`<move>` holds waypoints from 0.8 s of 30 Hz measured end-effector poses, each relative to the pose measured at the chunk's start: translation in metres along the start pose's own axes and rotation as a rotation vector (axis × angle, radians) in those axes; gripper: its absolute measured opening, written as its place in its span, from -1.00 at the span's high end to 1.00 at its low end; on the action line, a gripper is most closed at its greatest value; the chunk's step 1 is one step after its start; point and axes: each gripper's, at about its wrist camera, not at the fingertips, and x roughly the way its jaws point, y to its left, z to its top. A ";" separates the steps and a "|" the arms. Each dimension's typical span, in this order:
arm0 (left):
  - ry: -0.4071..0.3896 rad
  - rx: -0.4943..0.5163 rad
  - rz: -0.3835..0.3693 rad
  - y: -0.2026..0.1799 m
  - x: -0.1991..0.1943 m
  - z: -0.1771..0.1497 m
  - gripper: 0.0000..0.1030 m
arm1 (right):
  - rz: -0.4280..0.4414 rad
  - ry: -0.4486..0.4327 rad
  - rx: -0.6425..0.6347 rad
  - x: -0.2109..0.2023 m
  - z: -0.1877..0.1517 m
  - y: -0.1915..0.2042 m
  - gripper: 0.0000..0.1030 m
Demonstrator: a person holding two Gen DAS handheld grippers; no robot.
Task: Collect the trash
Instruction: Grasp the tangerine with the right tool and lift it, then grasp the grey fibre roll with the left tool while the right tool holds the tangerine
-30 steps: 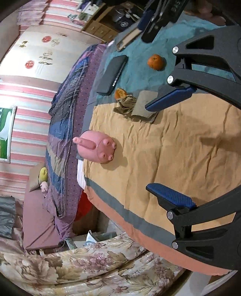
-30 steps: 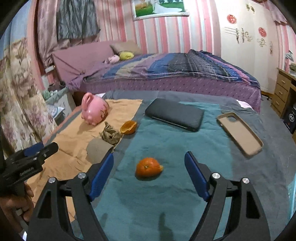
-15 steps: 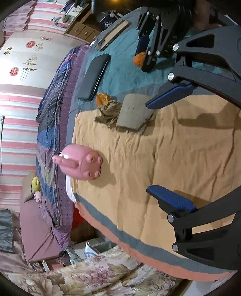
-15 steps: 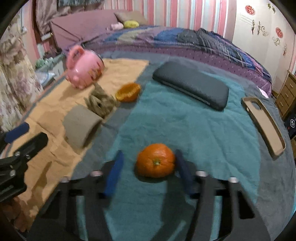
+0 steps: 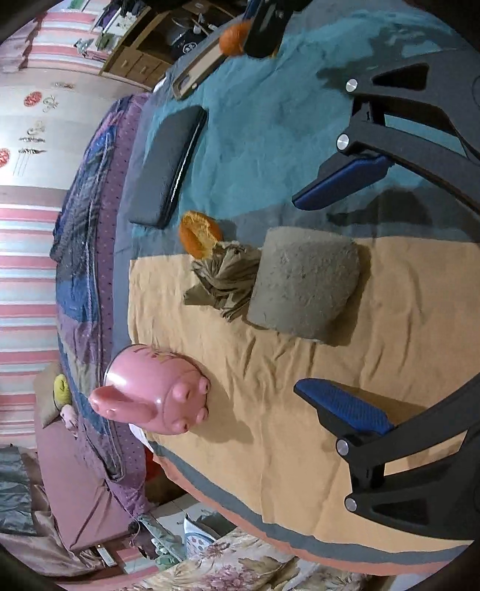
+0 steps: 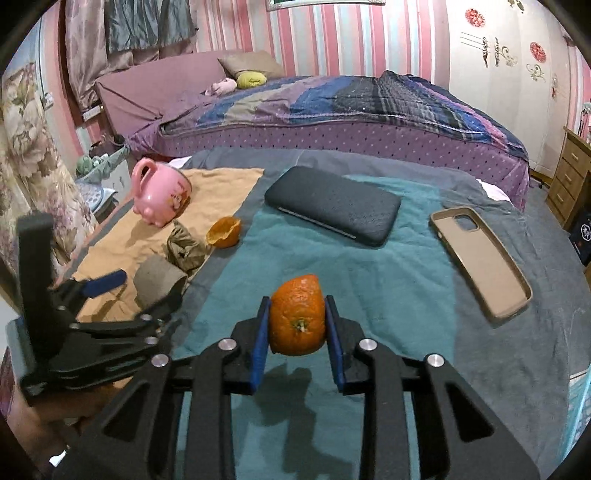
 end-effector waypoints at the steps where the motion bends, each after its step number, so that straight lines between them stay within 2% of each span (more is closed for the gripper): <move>1: 0.005 -0.008 0.002 0.001 0.001 0.001 -0.50 | 0.000 -0.001 0.000 -0.001 0.001 -0.002 0.45; 3: 0.016 -0.025 -0.008 0.004 0.003 0.001 -0.14 | -0.002 -0.012 0.004 -0.006 0.003 -0.006 0.45; 5: 0.015 -0.033 -0.017 0.005 0.002 0.001 -0.03 | 0.002 -0.022 0.008 -0.010 0.003 -0.007 0.45; 14: -0.062 -0.033 -0.037 0.006 -0.037 0.002 -0.02 | 0.001 -0.075 0.003 -0.038 -0.002 -0.008 0.45; 24: -0.190 -0.016 -0.096 -0.015 -0.102 -0.003 -0.02 | -0.004 -0.193 0.070 -0.109 -0.020 -0.033 0.45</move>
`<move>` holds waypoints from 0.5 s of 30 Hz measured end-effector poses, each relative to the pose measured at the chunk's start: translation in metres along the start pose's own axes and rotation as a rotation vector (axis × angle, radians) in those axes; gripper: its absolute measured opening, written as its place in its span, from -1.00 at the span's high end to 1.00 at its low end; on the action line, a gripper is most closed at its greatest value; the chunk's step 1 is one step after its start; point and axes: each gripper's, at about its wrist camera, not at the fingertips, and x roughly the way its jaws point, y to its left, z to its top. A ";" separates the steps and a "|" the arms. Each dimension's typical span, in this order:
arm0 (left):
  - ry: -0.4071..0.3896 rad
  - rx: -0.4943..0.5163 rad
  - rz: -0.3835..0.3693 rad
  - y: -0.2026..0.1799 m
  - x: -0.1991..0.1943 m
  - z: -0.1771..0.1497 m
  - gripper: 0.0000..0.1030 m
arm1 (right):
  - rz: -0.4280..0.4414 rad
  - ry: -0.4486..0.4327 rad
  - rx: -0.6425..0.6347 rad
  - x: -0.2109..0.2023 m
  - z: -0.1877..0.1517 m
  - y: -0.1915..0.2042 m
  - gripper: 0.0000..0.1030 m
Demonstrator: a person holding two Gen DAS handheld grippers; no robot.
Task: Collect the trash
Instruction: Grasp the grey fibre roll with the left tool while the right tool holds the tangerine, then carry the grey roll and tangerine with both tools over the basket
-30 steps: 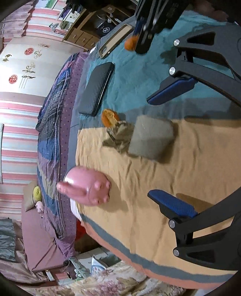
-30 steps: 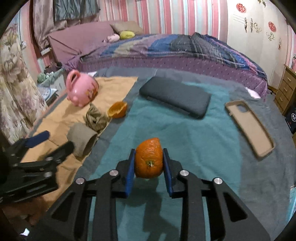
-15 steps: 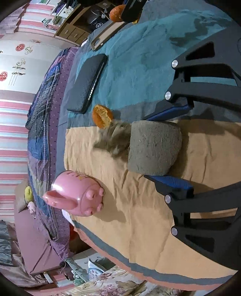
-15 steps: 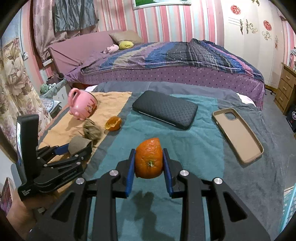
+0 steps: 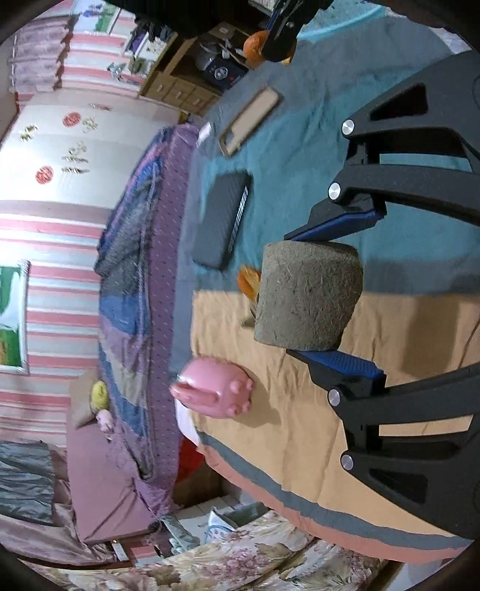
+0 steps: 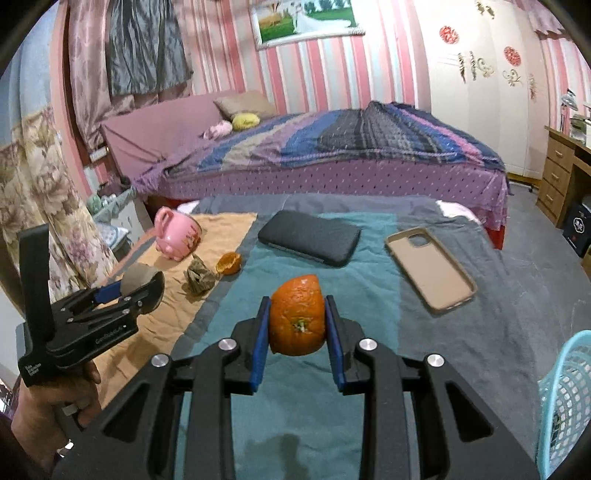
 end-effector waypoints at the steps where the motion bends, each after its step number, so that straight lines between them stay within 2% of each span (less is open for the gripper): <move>1: -0.018 0.006 -0.018 -0.008 -0.009 0.001 -0.02 | -0.002 -0.012 0.005 -0.006 0.000 -0.003 0.45; 10: -0.081 0.034 -0.176 -0.072 -0.045 -0.001 -0.02 | -0.071 -0.122 0.072 -0.072 -0.003 -0.052 0.45; 15: -0.089 0.058 -0.224 -0.103 -0.049 -0.004 -0.02 | -0.146 -0.167 0.113 -0.108 -0.008 -0.089 0.45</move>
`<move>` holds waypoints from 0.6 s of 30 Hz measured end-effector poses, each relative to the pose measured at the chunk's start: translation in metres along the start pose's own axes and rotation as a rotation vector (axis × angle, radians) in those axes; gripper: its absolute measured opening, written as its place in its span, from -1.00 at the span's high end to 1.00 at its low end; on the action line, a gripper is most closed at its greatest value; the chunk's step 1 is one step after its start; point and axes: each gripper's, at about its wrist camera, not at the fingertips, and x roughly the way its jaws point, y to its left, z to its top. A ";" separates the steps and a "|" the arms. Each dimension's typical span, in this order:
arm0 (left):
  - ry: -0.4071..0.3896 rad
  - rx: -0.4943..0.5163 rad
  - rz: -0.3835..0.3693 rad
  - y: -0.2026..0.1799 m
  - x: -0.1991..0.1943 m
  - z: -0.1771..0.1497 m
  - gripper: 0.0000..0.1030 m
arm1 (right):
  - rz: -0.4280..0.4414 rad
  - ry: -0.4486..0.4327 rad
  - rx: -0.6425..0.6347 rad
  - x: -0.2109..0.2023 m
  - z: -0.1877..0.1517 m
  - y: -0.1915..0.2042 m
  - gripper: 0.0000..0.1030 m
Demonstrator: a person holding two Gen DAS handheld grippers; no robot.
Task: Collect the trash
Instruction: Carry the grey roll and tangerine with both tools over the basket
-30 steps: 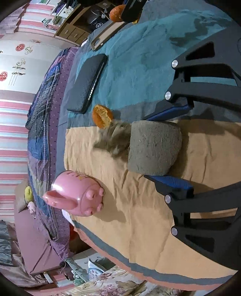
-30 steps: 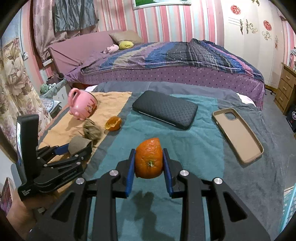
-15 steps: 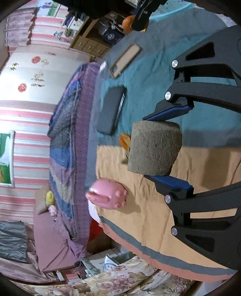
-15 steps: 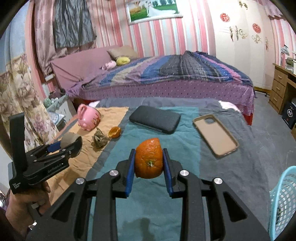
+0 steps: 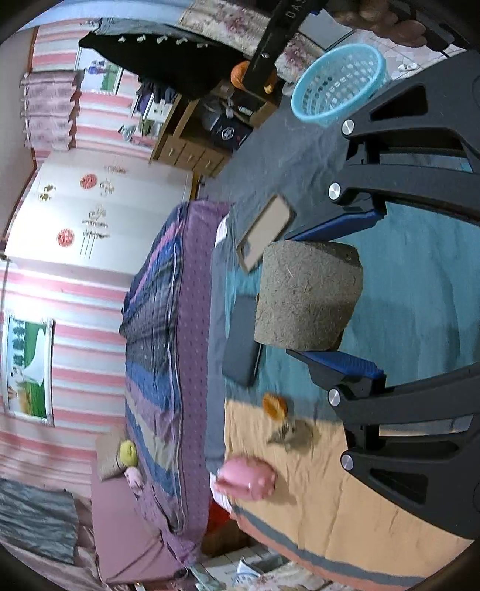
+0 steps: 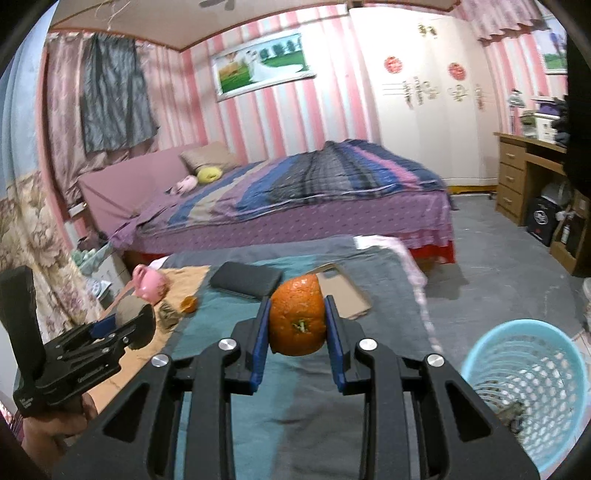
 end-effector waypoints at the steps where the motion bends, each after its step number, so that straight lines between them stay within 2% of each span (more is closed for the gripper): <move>1: 0.002 0.001 -0.009 -0.005 0.002 0.000 -0.02 | -0.003 -0.002 0.006 -0.003 0.001 -0.005 0.45; 5: 0.009 0.018 -0.021 -0.021 0.009 -0.002 -0.02 | -0.052 -0.008 0.061 -0.018 -0.002 -0.041 0.45; 18: 0.004 0.003 -0.054 -0.051 0.015 0.009 -0.02 | -0.124 -0.036 0.087 -0.040 0.009 -0.096 0.45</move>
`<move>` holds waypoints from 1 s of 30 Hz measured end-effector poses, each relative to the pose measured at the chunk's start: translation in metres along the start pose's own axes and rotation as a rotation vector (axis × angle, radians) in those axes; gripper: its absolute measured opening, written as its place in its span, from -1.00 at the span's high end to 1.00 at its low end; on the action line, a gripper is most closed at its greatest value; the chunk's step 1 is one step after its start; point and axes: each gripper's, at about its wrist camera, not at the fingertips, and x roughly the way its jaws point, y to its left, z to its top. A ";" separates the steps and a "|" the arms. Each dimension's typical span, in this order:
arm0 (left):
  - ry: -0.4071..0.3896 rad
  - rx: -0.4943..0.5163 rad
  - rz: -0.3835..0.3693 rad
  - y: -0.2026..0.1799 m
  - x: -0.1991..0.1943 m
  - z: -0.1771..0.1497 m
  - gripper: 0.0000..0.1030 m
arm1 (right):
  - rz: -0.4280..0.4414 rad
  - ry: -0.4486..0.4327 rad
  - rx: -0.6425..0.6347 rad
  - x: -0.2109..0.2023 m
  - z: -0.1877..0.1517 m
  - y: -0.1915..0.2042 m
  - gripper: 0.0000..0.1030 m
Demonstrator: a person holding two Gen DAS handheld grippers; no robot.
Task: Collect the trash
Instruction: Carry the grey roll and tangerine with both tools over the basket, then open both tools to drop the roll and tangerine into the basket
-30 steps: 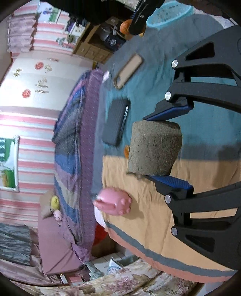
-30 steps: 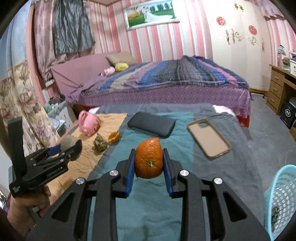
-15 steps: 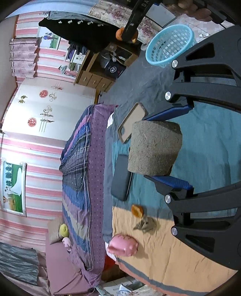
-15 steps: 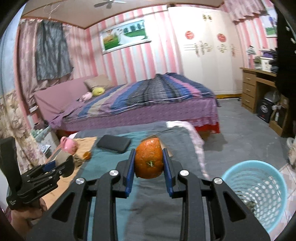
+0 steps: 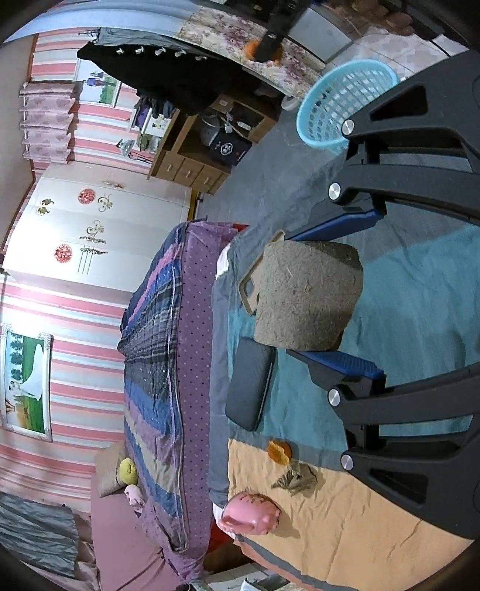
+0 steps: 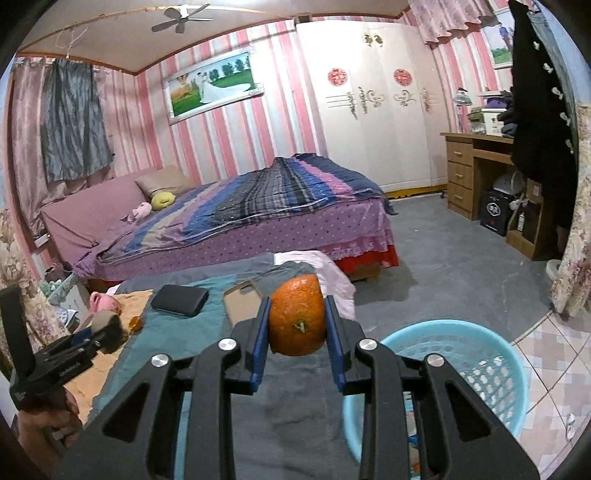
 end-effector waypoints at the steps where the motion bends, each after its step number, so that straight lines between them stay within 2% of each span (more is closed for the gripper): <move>1: -0.003 0.004 -0.006 -0.005 0.000 0.002 -0.02 | -0.013 -0.001 0.010 -0.001 0.000 -0.006 0.45; 16: 0.014 0.079 -0.149 -0.097 0.013 0.024 -0.02 | -0.126 -0.016 0.077 -0.016 0.009 -0.053 0.44; 25: 0.031 0.149 -0.229 -0.157 0.024 0.021 -0.02 | -0.162 -0.025 0.138 -0.020 0.007 -0.078 0.39; 27: 0.039 0.158 -0.249 -0.169 0.026 0.018 -0.02 | -0.189 -0.039 0.167 -0.022 0.006 -0.085 0.22; 28: 0.046 0.162 -0.261 -0.176 0.028 0.016 -0.02 | -0.197 -0.046 0.178 -0.023 0.005 -0.087 0.02; 30: 0.064 0.170 -0.284 -0.186 0.032 0.012 -0.02 | -0.205 -0.055 0.190 -0.024 0.005 -0.089 -0.06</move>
